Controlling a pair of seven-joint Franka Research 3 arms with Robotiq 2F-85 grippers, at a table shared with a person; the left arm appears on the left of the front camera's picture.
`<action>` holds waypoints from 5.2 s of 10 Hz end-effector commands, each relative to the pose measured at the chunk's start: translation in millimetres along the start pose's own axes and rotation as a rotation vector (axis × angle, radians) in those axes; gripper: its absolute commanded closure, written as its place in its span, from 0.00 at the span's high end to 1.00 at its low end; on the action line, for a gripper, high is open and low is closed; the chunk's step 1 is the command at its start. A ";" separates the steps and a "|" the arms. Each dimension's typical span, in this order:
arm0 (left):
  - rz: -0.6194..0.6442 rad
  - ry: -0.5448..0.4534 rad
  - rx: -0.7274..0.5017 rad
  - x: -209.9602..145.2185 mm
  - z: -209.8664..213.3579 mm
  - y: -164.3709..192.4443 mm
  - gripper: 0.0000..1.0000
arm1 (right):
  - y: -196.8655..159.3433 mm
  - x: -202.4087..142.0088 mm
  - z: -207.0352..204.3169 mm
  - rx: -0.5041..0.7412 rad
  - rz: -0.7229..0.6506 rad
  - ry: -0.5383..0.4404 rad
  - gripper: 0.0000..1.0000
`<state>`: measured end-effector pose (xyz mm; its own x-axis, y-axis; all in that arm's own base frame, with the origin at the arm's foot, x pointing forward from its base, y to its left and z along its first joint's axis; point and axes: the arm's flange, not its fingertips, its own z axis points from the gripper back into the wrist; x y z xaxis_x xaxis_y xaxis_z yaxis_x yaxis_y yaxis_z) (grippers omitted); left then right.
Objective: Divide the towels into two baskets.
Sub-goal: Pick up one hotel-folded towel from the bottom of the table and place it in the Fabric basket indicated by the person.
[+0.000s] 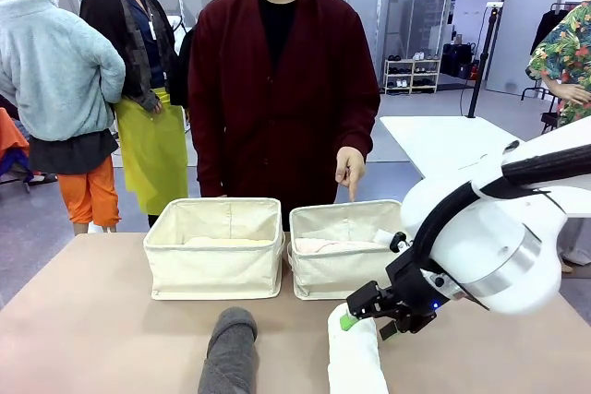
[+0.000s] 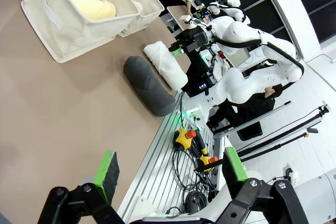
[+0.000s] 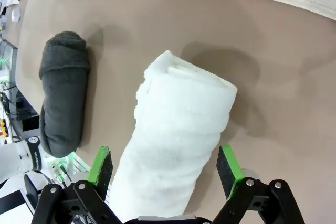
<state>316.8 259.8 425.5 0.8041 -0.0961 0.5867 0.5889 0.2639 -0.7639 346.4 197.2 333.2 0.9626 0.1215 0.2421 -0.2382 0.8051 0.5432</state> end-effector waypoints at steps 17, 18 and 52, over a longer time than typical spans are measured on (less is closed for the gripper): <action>-0.007 0.003 -0.006 -4.8 -0.7 -6.1 1.00 | 62.9 -5.5 -5.9 -0.152 0.193 0.091 0.43; -0.007 0.003 -0.006 -4.8 -0.7 -6.1 1.00 | 75.8 -3.7 7.8 -0.185 0.255 0.139 0.43; -0.007 0.003 -0.006 -4.8 -0.7 -6.1 1.00 | 95.4 269.2 35.4 -0.368 1.379 0.414 1.00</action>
<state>316.8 259.6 425.6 0.8040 -0.0964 0.5868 0.5891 0.2639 -0.7638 580.9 284.3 473.7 -0.0311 0.9912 0.1287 -0.9869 -0.0100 -0.1612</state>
